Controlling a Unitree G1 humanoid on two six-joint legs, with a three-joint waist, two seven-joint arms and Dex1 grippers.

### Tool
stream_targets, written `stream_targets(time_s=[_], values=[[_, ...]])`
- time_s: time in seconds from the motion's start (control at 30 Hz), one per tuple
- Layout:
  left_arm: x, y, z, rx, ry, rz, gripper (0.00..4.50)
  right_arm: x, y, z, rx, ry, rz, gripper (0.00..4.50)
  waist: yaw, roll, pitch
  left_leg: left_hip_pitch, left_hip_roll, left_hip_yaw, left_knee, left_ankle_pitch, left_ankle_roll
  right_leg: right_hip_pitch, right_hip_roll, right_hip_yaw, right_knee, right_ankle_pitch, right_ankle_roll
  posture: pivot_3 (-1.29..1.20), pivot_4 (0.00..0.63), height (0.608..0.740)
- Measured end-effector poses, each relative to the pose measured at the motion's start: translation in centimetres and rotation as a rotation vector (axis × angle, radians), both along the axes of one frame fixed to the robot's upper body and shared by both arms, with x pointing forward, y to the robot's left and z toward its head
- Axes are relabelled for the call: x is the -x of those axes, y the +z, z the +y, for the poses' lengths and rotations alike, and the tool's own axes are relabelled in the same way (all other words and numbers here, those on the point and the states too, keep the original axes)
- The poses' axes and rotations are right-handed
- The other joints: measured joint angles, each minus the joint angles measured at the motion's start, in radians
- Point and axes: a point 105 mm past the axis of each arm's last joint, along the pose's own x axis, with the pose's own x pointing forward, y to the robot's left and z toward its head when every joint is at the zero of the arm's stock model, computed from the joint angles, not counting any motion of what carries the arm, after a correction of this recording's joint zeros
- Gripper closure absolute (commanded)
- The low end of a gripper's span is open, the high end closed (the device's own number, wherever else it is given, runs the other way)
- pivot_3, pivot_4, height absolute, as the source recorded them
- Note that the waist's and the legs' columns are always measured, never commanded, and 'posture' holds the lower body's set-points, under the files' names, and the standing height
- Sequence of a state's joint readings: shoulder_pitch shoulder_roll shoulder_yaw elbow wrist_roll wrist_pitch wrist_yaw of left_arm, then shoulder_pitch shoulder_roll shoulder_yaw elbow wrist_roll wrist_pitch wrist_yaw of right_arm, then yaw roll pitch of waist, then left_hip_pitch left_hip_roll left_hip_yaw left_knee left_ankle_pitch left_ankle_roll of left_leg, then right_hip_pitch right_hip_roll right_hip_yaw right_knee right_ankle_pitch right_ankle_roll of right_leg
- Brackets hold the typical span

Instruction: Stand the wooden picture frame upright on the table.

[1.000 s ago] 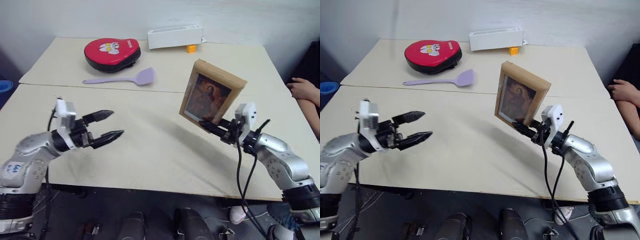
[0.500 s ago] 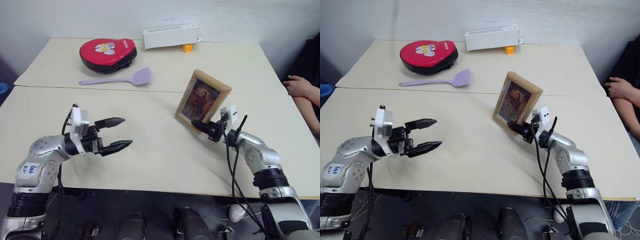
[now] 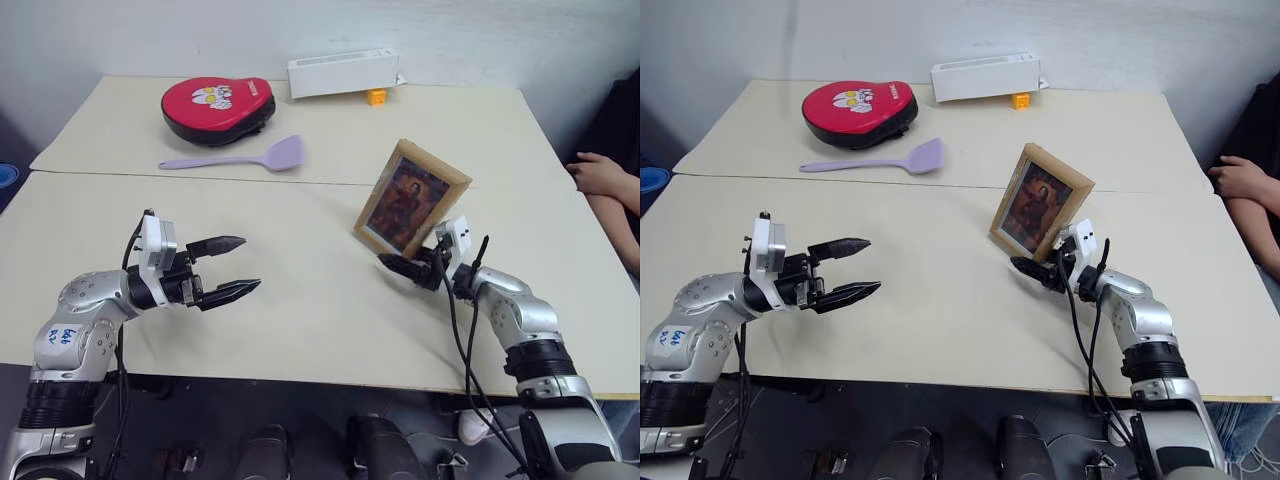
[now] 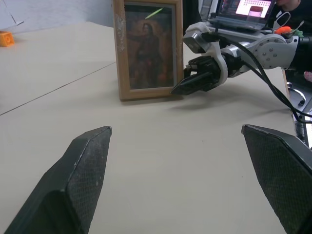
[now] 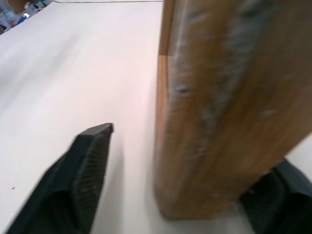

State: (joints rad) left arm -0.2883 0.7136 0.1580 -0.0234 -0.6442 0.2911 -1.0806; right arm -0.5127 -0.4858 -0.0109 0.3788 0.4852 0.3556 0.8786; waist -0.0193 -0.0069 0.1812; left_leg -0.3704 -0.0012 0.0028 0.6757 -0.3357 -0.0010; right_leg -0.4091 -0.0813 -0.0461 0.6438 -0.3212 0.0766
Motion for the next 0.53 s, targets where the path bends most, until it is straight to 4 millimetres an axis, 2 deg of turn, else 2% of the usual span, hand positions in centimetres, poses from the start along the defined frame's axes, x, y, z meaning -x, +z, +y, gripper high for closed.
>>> stream_targets(time_s=[0.1,0.17,0.27,0.37,0.4,0.53], values=[[0.0,-0.2,0.2,-0.016,0.005,-0.004,0.0,1.1,-0.1,-1.7,0.046,-0.004,-0.01,0.04,0.016,0.0,0.0,0.0,0.0,0.0,0.0,0.0,0.001,0.0,0.0,0.0,-0.001,0.0,0.0,0.0,0.15,0.74],[-0.1,-0.8,1.2,-0.047,0.039,-0.003,0.0,2.2,-0.2,-3.1,0.068,-0.009,-0.016,0.04,0.021,0.0,0.0,-0.001,-0.001,0.0,-0.001,0.0,0.001,0.0,0.0,0.0,-0.002,0.0,0.0,0.0,0.15,0.74],[0.2,-3.3,4.4,-0.187,0.153,0.013,0.0,5.4,0.1,-5.9,0.17,0.013,-0.109,0.04,0.021,0.0,0.0,0.0,-0.001,0.001,-0.006,0.0,0.001,-0.001,0.0,0.0,-0.003,0.0,0.0,0.0,0.15,0.74],[1.5,-5.9,7.5,-0.362,0.23,0.029,0.0,8.8,1.0,-8.2,0.4,0.063,-0.291,0.04,0.016,0.0,0.0,0.002,0.0,0.003,-0.01,0.0,0.001,-0.001,0.002,0.001,-0.007,0.0,0.0,0.0,0.15,0.74],[1.9,-6.3,8.3,-0.39,0.246,0.033,0.0,9.6,1.4,-8.5,0.445,0.083,-0.35,0.04,0.014,0.0,0.0,0.002,0.0,0.004,-0.01,0.0,0.001,0.0,0.002,0.001,-0.007,0.0,0.0,0.0,0.15,0.74],[2.4,-6.4,9.1,-0.412,0.271,0.012,0.0,11.6,2.4,-8.5,0.476,0.182,-0.497,0.04,0.016,-0.001,0.0,0.008,0.001,0.004,-0.01,-0.002,0.006,0.004,0.001,0.002,-0.006,0.001,0.001,0.0,0.15,0.74]])
